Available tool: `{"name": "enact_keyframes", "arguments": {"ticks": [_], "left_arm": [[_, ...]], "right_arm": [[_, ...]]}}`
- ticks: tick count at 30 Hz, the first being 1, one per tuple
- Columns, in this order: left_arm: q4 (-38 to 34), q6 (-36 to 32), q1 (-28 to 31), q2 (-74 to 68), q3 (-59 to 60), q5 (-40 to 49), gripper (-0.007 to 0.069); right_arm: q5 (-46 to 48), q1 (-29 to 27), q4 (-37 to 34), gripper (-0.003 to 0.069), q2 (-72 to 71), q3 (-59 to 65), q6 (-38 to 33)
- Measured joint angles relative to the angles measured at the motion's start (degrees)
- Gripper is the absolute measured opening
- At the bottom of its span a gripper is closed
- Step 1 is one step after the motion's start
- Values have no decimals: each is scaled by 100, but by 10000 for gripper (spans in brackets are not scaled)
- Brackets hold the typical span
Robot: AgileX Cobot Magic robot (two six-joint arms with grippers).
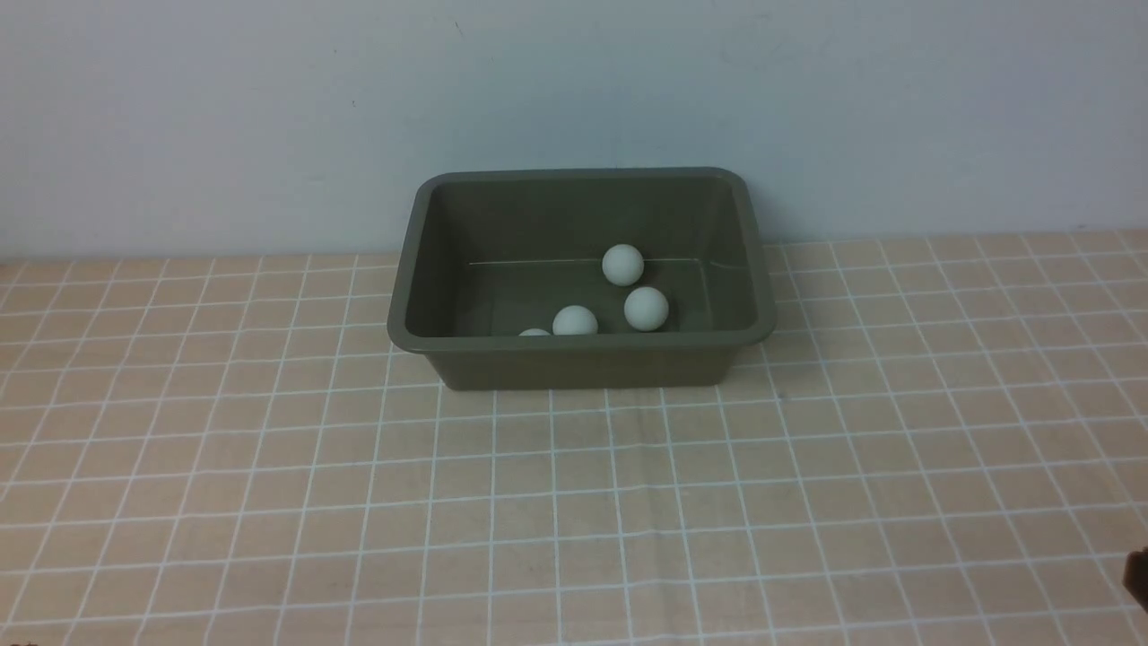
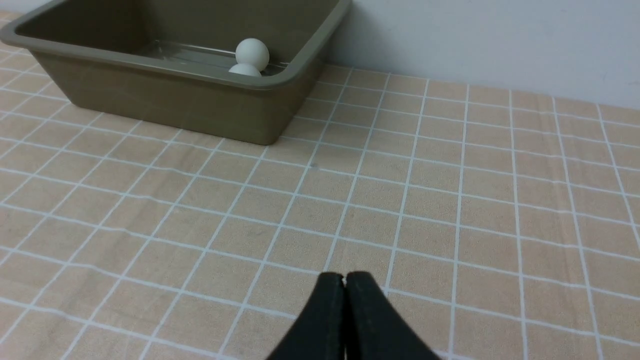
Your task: Put the table tennis balls into the box on the light coffee tablecloth.
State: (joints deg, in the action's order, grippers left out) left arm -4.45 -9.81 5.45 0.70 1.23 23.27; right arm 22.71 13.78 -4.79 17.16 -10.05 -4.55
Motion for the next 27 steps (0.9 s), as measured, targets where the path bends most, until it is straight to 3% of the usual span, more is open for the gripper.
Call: {"name": "enact_keyframes", "arguments": {"ticks": [11,20,27], "left_arm": [[0,0,0,0,0,0,-69],[0,0,0,0,0,0,-69],[0,0,0,0,0,0,-69]], "right_arm": [[57,-71,7,-15,-273,0,0],[-163,-1181,34,-15,-1777,0,-35],[458,-1285,20,-15,-1777,59,-39]]}}
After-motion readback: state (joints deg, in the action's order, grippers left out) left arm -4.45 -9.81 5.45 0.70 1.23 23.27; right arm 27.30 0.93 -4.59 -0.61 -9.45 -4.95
